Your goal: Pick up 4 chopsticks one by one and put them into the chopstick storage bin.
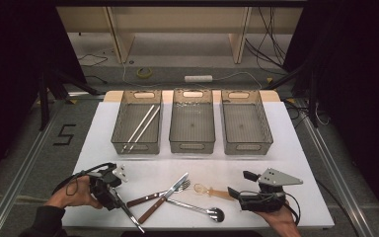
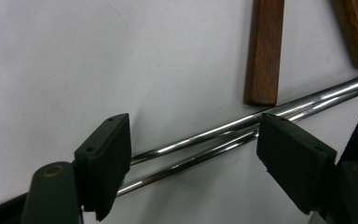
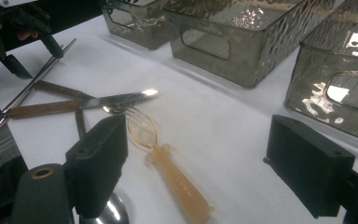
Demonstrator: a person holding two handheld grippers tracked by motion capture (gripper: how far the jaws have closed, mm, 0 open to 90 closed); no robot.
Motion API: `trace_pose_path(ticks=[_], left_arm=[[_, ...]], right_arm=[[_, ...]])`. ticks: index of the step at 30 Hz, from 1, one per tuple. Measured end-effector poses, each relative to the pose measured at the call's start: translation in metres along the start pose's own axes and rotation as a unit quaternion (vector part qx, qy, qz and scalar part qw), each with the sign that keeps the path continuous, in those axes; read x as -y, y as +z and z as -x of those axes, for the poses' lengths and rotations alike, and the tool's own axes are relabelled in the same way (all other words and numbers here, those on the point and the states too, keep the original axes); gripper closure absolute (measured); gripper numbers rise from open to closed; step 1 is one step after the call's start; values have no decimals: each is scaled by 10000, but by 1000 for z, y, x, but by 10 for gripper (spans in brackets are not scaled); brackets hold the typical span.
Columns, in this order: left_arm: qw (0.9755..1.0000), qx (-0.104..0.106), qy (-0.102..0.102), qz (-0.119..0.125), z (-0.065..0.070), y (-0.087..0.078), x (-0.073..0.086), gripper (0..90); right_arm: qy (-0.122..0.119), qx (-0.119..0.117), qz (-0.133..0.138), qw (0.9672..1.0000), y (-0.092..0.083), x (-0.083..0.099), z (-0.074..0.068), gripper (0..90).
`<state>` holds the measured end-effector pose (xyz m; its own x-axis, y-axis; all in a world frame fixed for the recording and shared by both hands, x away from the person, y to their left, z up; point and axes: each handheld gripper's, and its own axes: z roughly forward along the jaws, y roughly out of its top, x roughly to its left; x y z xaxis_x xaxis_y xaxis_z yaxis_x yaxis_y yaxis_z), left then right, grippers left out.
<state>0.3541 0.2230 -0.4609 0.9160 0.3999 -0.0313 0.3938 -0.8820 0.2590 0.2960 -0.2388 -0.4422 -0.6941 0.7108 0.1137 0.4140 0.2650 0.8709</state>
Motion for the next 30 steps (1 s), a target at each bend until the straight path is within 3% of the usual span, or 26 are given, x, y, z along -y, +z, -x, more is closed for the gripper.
trace_pose_path(ticks=[17,21,30], left_arm=[[9994,215,237,-126,1,4,-2,266],[9983,265,398,-337,2,7,-3,284],[9982,264,369,-380,3,3,3,373]], right_arm=[[4,-3,-22,10000,0,0,0,215],[5,2,-27,10000,1,0,1,215],[9,1,-25,10000,0,0,1,215]])
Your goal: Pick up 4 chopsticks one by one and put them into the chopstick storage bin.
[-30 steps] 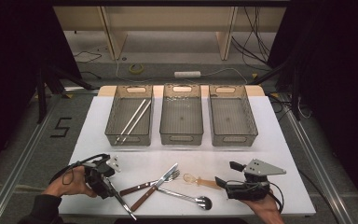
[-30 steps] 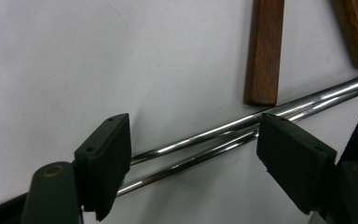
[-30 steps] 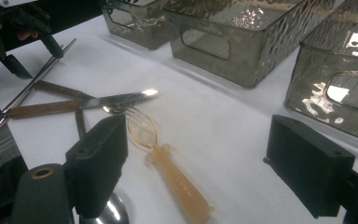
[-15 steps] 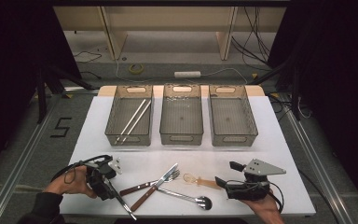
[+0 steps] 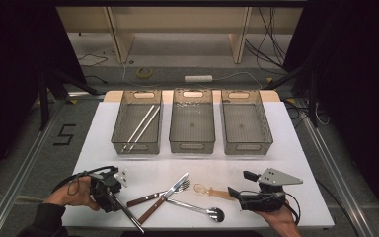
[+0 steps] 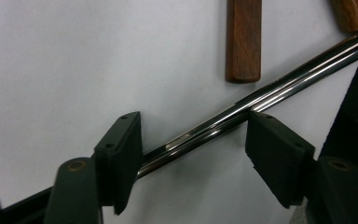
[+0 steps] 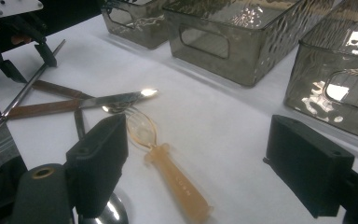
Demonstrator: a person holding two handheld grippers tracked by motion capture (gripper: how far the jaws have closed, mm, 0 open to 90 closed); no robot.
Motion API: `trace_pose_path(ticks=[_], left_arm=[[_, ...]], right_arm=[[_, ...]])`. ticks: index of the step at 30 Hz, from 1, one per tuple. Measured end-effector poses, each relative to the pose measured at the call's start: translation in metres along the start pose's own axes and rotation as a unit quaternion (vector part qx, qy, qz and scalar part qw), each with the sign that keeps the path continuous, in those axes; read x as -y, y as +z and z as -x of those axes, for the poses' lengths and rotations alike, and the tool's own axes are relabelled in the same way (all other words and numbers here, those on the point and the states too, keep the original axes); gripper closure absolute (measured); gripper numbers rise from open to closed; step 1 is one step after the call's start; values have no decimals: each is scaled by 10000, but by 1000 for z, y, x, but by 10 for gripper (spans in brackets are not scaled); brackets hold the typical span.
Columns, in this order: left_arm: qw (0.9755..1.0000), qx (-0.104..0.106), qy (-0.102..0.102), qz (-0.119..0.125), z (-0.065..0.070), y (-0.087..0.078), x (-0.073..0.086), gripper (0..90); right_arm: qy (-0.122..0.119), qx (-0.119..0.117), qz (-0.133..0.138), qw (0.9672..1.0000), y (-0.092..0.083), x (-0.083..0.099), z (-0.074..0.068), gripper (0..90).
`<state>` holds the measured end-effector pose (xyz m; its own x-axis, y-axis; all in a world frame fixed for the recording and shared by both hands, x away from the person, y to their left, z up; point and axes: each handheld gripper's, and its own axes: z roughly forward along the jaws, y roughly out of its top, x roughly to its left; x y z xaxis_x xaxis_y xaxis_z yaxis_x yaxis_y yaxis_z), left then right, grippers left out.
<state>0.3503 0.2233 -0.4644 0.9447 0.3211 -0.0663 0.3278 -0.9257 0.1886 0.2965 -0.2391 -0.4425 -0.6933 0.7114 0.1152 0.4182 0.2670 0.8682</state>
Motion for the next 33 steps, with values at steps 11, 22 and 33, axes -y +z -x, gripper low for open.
trace_pose_path(ticks=[11,22,33], left_arm=[[9999,-126,97,-5,5,-3,12,481],[9990,-301,323,-33,10,-5,18,587],[9967,-237,775,-21,13,-6,21,678]], right_arm=[[-5,17,-11,10000,0,0,0,216],[-19,16,-19,10000,0,0,0,217],[-31,1,-25,10000,0,0,-1,216]])
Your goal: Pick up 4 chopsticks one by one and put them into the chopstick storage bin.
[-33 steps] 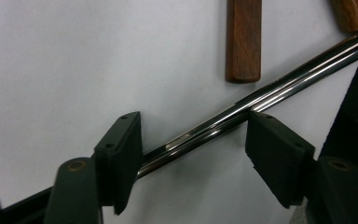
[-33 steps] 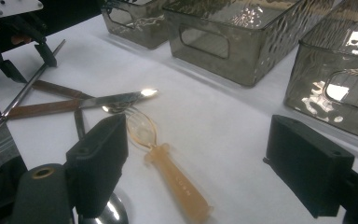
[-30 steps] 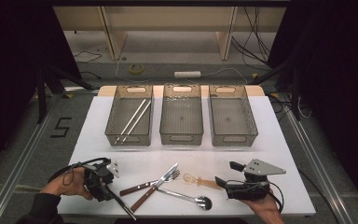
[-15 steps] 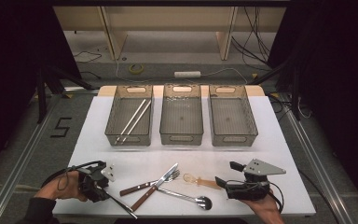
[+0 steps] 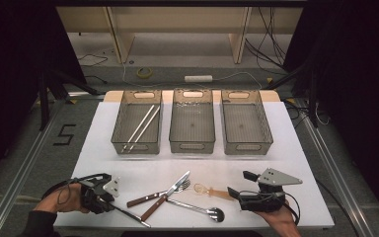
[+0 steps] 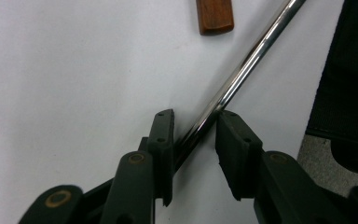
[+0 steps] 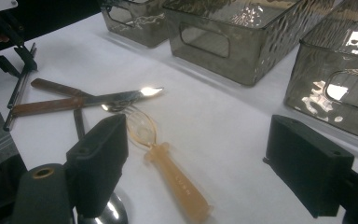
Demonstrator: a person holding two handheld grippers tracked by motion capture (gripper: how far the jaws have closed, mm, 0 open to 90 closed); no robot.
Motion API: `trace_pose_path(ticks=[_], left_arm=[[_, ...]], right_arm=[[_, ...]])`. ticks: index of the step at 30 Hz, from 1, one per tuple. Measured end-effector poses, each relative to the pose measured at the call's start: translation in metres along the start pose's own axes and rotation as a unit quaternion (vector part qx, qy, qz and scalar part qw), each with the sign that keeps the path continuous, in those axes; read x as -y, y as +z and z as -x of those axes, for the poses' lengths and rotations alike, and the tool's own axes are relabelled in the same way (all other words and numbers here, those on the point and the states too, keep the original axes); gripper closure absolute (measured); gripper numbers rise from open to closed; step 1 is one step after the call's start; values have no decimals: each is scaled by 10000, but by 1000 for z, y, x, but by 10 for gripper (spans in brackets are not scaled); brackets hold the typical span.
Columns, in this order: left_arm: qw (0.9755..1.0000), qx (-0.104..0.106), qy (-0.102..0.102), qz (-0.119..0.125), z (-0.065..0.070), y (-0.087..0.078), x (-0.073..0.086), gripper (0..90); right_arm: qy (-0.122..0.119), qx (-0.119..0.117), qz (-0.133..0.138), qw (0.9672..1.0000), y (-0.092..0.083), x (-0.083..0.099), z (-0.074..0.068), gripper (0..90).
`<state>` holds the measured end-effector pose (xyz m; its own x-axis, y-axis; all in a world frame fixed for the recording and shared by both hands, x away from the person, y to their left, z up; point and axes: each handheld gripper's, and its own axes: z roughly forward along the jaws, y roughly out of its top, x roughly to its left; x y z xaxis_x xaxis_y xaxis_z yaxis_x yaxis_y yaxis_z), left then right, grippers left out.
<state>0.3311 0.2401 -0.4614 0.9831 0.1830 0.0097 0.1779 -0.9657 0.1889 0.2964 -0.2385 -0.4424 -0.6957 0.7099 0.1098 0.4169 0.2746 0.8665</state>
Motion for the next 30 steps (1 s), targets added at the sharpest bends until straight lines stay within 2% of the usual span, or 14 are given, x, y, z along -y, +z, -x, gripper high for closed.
trace_pose_path(ticks=[24,27,28,30], left_arm=[[9992,189,362,41,2,-1,5,762],[9992,174,356,96,1,-3,4,788],[9993,196,296,147,1,-5,4,806],[9993,199,283,110,0,-6,4,829]], right_arm=[[9,2,-26,10000,1,0,0,216],[10,3,-28,10000,1,0,0,216],[15,4,-27,10000,1,0,0,217],[14,5,-28,10000,1,0,0,217]])
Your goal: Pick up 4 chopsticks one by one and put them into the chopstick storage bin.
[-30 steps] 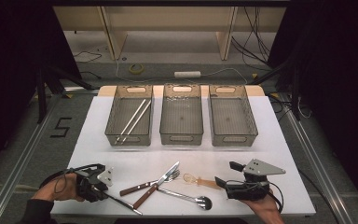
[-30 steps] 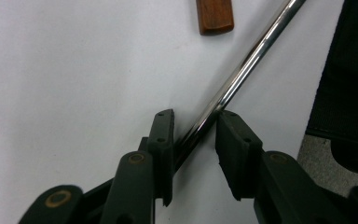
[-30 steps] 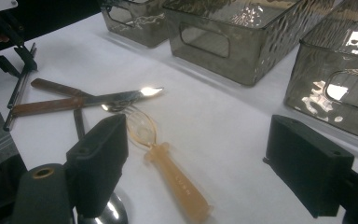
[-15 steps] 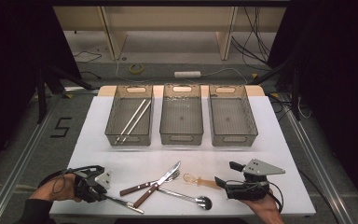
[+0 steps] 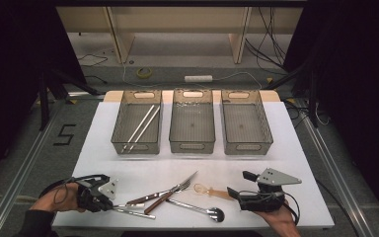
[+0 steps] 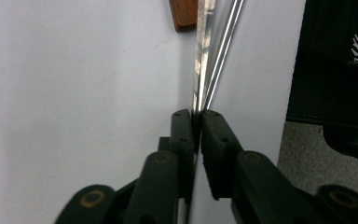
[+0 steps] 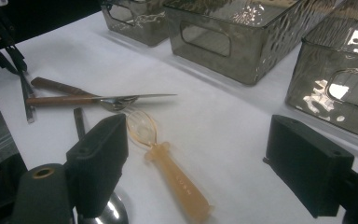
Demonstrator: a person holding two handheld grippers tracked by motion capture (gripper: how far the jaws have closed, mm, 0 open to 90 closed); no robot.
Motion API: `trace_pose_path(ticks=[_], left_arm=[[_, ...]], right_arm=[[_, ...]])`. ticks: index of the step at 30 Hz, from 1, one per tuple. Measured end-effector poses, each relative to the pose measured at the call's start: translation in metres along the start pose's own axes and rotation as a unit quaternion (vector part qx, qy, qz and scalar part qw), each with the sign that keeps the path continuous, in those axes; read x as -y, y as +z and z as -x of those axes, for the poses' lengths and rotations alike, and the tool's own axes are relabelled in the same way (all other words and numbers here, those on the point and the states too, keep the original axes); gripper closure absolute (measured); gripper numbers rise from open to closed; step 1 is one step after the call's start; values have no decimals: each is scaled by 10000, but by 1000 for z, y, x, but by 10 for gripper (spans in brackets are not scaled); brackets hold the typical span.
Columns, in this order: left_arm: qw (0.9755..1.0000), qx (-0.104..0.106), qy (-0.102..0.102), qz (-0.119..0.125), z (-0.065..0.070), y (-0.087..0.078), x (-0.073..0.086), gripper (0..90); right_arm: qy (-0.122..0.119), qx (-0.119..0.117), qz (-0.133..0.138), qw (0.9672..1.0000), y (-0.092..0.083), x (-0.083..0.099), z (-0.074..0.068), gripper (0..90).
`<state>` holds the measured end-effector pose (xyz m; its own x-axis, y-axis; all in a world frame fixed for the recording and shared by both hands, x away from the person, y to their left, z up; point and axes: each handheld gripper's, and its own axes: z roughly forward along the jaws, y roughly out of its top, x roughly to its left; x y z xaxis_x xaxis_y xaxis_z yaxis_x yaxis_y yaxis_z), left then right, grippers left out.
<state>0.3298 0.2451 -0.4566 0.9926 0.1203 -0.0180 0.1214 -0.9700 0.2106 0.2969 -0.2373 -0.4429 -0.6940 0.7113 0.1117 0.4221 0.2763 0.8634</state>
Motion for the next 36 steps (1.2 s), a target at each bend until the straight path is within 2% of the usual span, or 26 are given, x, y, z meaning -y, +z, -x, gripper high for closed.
trace_pose_path(ticks=[3,10,11,16,18,19,22,28,29,30,31,32,34,36], left_arm=[[9999,101,-51,68,-1,1,1,836],[9998,133,-106,70,-2,1,1,844],[9999,85,-90,63,-2,0,0,845],[9995,10,-293,134,-4,-4,0,848],[9995,0,-289,88,-5,-5,-1,849],[9992,-54,-387,86,-5,-6,-2,850],[9987,-75,-492,106,-6,-8,-3,850],[9976,-265,-607,211,-6,-14,-5,852],[9967,-331,-693,269,-7,-15,-6,852],[9967,-331,-693,269,-7,-15,-6,852],[9947,-424,-858,387,-8,-17,-7,852],[9940,-477,-897,407,-9,-19,-7,851],[9903,-616,-1116,546,-11,-22,-8,851],[9877,-732,-1253,584,-13,-25,-9,852]], right_arm=[[-2,-5,-9,10000,0,0,0,217],[-1,-3,2,10000,0,0,0,216],[0,-4,4,10000,0,0,0,217],[-2,-5,1,10000,0,0,0,217],[1,-5,3,10000,0,0,0,216],[0,-2,6,10000,0,0,0,216],[2,-5,11,10000,-1,0,0,217],[5,-2,15,10000,-1,0,1,217],[1,-3,17,10000,-1,0,0,216],[1,-5,12,10000,-1,0,1,216],[5,-7,12,10000,-1,0,1,216],[2,-6,12,10000,-1,0,1,217],[8,-6,21,10000,-1,0,1,216],[16,-2,25,10000,-1,0,1,217]])
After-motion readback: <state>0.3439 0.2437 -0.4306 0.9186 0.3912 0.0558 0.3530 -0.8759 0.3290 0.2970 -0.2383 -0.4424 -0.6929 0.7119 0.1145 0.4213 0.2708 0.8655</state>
